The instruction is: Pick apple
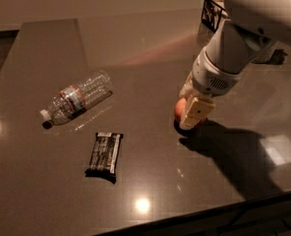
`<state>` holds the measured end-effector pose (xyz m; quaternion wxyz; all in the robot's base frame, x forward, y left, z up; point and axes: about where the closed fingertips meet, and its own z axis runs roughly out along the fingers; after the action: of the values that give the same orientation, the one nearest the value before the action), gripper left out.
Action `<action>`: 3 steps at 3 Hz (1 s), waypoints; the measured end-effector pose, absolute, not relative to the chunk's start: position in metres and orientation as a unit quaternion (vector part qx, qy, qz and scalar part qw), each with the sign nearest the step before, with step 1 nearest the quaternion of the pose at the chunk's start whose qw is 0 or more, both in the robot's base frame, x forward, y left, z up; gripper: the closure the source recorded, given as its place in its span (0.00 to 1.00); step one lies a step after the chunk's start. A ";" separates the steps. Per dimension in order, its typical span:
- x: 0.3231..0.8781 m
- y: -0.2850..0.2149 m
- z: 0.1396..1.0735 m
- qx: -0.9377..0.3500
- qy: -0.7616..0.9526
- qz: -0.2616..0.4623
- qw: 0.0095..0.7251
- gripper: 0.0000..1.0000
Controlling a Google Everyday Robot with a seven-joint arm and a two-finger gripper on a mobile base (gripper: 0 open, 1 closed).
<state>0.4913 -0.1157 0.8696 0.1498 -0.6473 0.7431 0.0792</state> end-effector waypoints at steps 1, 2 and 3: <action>0.493 -0.119 0.877 -0.648 0.744 0.069 0.145 0.64; 0.478 -0.109 0.905 -0.663 0.726 0.075 0.164 0.87; 0.460 -0.095 0.946 -0.680 0.702 0.091 0.190 1.00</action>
Offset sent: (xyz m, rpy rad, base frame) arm -0.0358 0.0223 0.0751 0.0671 -0.0655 0.1037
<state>0.4604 -0.0952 0.9460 0.1901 -0.6804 0.7019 0.0908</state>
